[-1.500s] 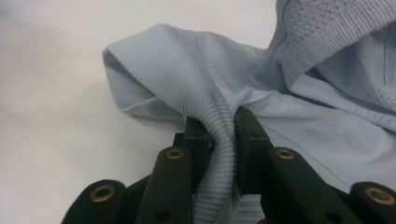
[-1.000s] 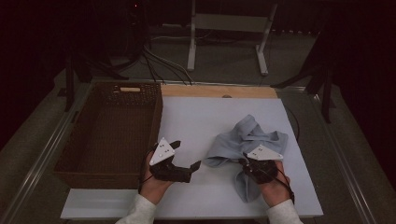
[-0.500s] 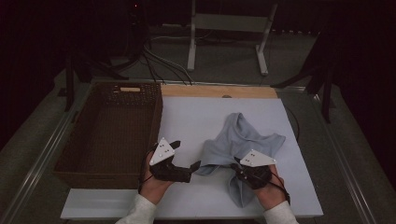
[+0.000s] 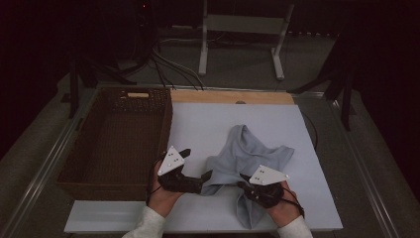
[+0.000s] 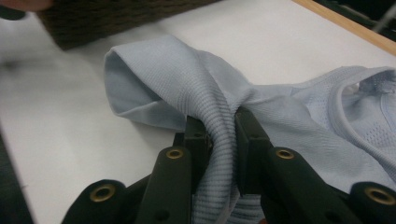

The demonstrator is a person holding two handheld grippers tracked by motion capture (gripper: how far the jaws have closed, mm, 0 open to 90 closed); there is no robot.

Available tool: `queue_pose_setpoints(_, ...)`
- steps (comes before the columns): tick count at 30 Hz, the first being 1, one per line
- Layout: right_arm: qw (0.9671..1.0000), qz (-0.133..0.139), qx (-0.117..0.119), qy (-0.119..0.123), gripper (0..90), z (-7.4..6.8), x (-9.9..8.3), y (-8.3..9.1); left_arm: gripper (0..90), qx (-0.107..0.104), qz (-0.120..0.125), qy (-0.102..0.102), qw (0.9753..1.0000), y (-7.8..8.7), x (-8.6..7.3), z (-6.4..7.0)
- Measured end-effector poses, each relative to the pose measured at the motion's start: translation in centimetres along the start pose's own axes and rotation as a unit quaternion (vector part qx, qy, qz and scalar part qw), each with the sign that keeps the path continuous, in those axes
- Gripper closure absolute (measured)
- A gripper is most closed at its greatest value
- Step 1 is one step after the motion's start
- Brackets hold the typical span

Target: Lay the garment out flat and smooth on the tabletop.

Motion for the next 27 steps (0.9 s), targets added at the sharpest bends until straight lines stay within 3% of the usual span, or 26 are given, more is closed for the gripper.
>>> queue_pose_setpoints(4,0.9996,-0.012,0.020,0.013,76.6,-0.5,-0.4,0.1,1.1,0.000,0.000,0.000,1.0000,0.0,0.0,0.0)
queue_pose_setpoints(6,0.9997,-0.015,0.018,0.010,76.6,-0.5,-0.5,0.0,1.1,0.000,0.000,0.000,1.0000,0.0,0.0,0.0)
queue_pose_setpoints(7,0.9995,-0.009,0.030,-0.002,47.6,-0.5,-0.7,0.2,1.1,0.001,0.000,0.000,1.0000,0.0,0.0,0.0)
queue_pose_setpoints(9,0.9996,0.004,0.028,-0.006,35.2,-0.4,-0.5,0.7,1.1,0.000,0.001,-0.001,1.0000,0.0,0.0,0.1)
queue_pose_setpoints(12,0.9993,0.020,0.029,-0.014,32.1,-0.1,-0.3,1.5,1.1,0.000,-0.002,-0.002,1.0000,-0.1,0.0,0.1)
queue_pose_setpoints(13,0.9994,0.024,0.010,-0.021,24.7,0.4,-0.2,2.1,1.1,0.000,-0.002,0.000,1.0000,-0.2,-0.1,0.1)
queue_pose_setpoints(17,0.9989,0.026,-0.010,-0.036,20.2,1.3,-0.3,2.7,1.1,-0.001,-0.004,-0.003,1.0000,-0.3,-0.1,0.3)
queue_pose_setpoints(18,0.9980,0.032,-0.017,-0.052,19.6,2.0,-0.4,3.1,1.1,-0.001,-0.004,-0.005,1.0000,-0.4,-0.1,0.4)
queue_pose_setpoints(23,0.9971,0.050,-0.012,-0.057,19.4,2.6,-0.2,4.3,1.1,0.005,-0.001,-0.004,1.0000,-0.2,0.0,0.3)
queue_pose_setpoints(27,0.9948,0.063,-0.041,-0.068,19.6,3.7,-0.1,5.5,1.1,0.007,0.000,-0.003,1.0000,-0.2,0.0,0.3)
Point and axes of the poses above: each handheld gripper's, and its own axes: y roughly backward along the jaws, x roughly out of its top, z roughly to its right, the point moved 4 cm from there along -y, roughly forward along the jaws, and after that the axes turned 5 degrees about -z, right-handed, at the moved point
